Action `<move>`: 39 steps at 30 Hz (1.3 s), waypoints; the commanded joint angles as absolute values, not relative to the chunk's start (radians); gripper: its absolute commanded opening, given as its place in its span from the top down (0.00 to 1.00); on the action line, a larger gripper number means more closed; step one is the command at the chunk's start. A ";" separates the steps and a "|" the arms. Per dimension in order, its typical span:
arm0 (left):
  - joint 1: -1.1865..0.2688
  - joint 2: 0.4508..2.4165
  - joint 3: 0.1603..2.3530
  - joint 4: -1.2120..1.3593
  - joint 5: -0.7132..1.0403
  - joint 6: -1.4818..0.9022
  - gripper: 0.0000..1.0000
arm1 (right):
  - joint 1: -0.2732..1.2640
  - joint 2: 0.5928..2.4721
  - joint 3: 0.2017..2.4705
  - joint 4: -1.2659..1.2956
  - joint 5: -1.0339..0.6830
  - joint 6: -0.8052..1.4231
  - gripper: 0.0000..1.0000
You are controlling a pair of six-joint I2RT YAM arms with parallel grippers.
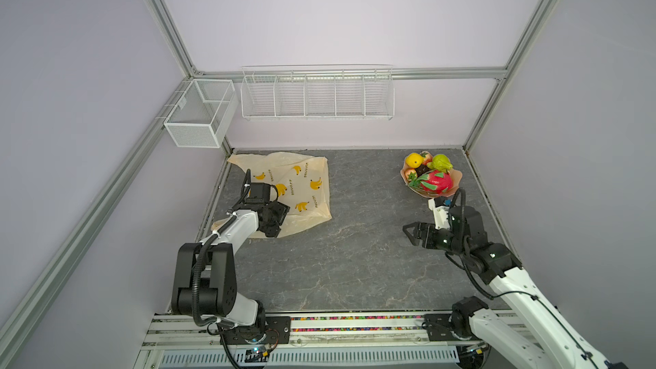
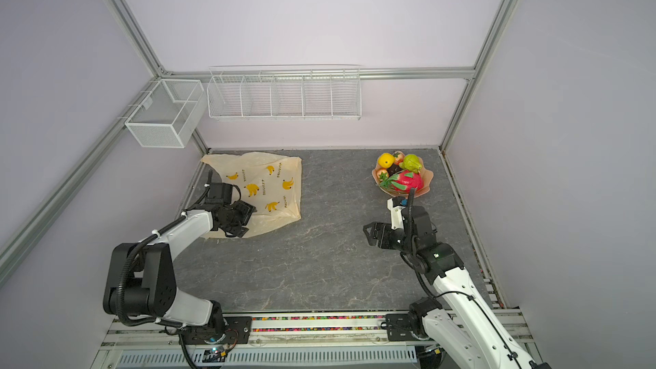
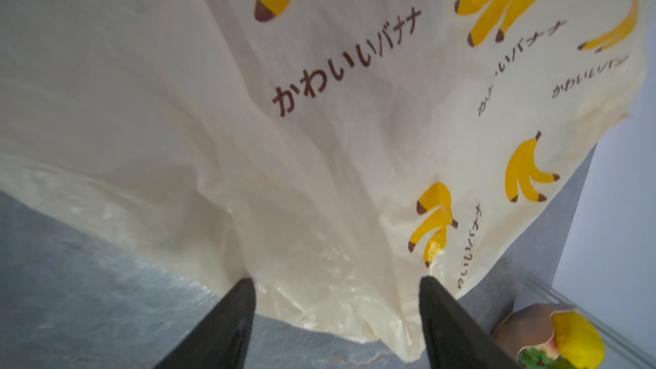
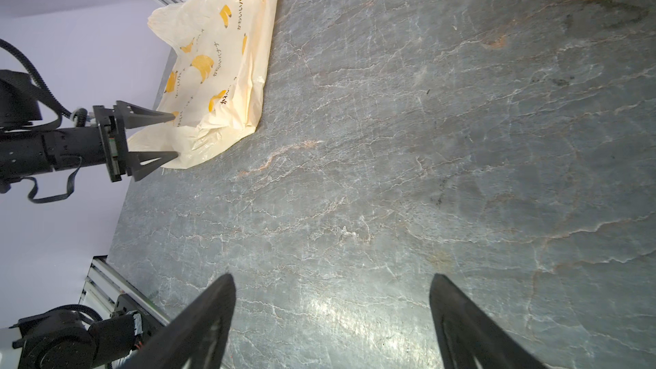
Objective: Place the fruits into the plastic bag
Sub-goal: 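Grasp the bag's edge with the left gripper and drag it farther out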
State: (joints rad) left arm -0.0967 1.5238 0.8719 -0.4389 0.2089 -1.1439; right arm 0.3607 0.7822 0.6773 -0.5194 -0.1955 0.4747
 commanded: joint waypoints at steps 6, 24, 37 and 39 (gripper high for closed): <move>-0.212 1.640 1.011 -0.453 0.217 -1.092 0.83 | 0.378 0.780 0.703 -0.515 -0.154 0.459 0.12; -0.788 1.759 1.076 -0.057 0.155 -1.512 0.88 | 0.381 0.850 0.709 -0.541 -0.078 0.464 0.12; -0.672 1.502 1.345 -0.486 0.087 -1.108 0.19 | 0.380 0.620 0.790 -0.765 0.049 0.460 0.12; -0.596 1.472 1.388 -0.566 0.101 -0.902 0.13 | 0.380 0.588 0.791 -0.794 0.036 0.470 0.12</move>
State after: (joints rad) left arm -0.6750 1.5097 1.3418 -0.3790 0.1356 -1.1778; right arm 0.3759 0.6167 0.7776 -0.7097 0.0223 0.4568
